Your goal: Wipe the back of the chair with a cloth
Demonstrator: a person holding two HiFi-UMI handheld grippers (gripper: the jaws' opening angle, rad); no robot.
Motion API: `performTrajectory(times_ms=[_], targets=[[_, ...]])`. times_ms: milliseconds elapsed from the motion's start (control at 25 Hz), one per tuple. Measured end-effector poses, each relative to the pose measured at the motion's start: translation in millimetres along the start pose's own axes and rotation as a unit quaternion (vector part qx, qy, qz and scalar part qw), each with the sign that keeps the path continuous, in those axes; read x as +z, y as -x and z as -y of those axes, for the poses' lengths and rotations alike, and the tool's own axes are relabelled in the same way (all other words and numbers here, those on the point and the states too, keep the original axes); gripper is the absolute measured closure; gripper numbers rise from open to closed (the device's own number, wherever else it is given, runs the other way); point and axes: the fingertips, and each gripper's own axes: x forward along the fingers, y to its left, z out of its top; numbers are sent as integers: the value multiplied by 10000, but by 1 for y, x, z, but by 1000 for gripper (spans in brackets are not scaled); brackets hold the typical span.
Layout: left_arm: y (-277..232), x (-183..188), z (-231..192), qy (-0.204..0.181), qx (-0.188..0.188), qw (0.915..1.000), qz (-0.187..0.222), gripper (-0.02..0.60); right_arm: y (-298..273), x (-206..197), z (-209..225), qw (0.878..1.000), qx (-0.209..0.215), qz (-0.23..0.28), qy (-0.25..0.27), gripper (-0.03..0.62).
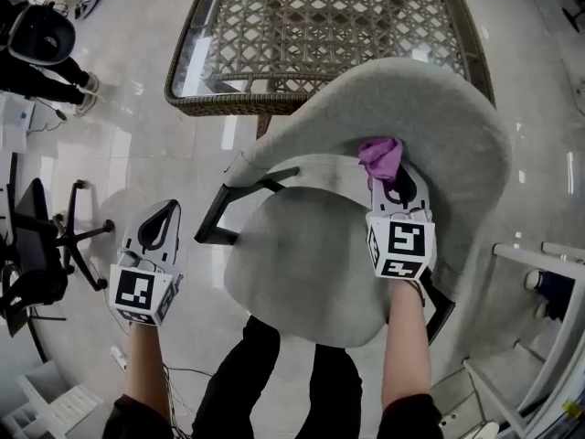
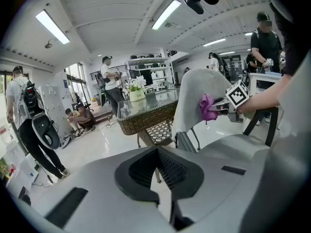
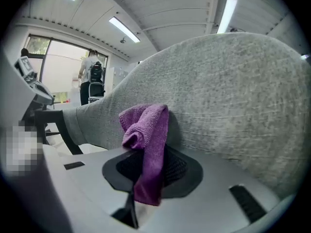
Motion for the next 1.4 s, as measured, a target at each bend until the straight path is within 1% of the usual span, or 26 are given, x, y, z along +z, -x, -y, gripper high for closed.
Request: performTrajectory(times_ms=[120,280,440,560,760,920,1120,1280,1400], targets=[[-2,6,4,32,-43,10000,-23,572,12,-1,14,9997,-197,-28,-106,500],[0,15,9,139,-109,9998,-47,572,27,6,17,9990,-194,-12,-395,500],[7,28,7,116,-178,9996,174,572,46,23,11,9983,-157,39,-562,500],[15,42,8,272,-239,9990,272,572,62,39,4,9981,-149,52,-588,500],[32,67,9,457,-303,9975,455,572,89,71,-1,9968,-144,106,-784,500],[48,90,9,625,-359,9956,600,572,110,99,-9,9976,-104,86,-676,500],[66,117,13,712,-396,9938,753,572,132,129,-14,9981,-121,182,-582,500],[85,138,11,854,-312,9920,876,572,150,154,-15,9980,-99,256,-572,502],[98,151,9,956,-245,9911,895,574,165,173,-16,9978,-87,300,-578,502]])
